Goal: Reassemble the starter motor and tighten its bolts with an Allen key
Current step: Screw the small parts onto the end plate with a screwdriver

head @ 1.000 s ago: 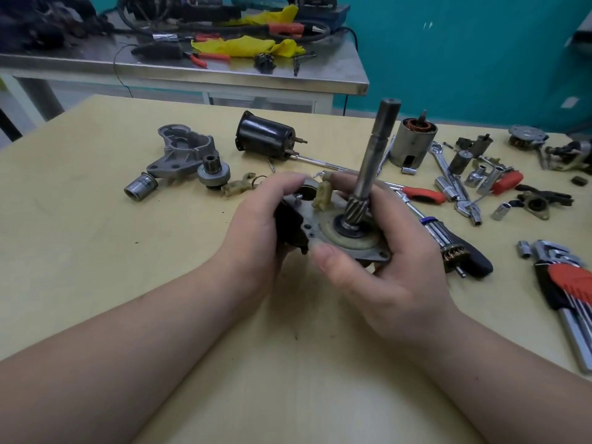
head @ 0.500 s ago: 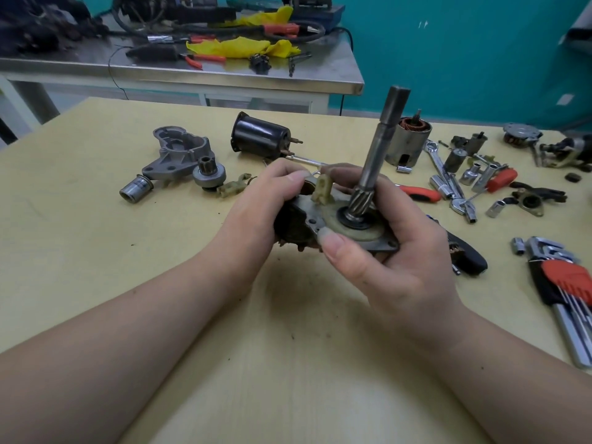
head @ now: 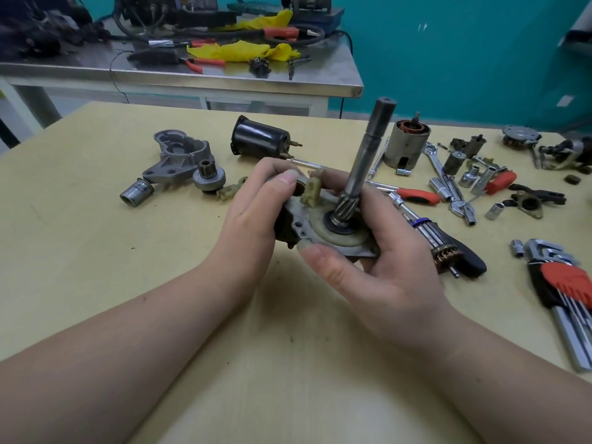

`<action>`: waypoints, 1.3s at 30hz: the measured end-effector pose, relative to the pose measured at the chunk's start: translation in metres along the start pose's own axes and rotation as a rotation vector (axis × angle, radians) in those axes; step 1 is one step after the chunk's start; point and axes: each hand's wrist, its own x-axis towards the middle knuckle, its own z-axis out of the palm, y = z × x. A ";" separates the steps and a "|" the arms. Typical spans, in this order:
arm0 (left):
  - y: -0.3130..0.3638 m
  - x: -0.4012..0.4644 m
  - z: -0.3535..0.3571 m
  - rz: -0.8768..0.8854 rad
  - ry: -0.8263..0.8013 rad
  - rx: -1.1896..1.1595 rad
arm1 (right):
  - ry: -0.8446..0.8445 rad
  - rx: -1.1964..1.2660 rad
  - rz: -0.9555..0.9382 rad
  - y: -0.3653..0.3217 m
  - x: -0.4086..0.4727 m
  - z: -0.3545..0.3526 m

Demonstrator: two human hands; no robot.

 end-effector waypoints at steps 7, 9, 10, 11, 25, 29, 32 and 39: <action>-0.003 0.001 0.002 -0.062 -0.009 -0.159 | -0.013 -0.011 0.011 0.002 0.001 -0.001; -0.004 0.000 0.002 -0.086 0.027 -0.154 | -0.019 -0.009 0.018 0.003 0.001 -0.002; -0.004 0.000 0.003 -0.109 0.048 -0.161 | -0.022 -0.017 0.013 0.003 0.001 -0.002; -0.003 0.000 0.003 -0.149 0.070 -0.189 | -0.025 -0.028 0.002 0.002 0.001 -0.002; 0.005 0.002 -0.004 -0.292 0.135 -0.328 | -0.393 -0.043 0.074 0.014 0.024 -0.031; 0.004 0.005 -0.004 -0.228 0.053 -0.154 | -0.010 -0.328 0.130 0.026 0.032 -0.048; -0.003 0.004 -0.003 -0.223 0.002 -0.061 | -0.328 -0.888 0.230 0.034 0.037 -0.049; -0.010 0.001 0.005 -0.210 -0.036 0.091 | -0.466 -1.057 0.277 0.052 0.040 -0.038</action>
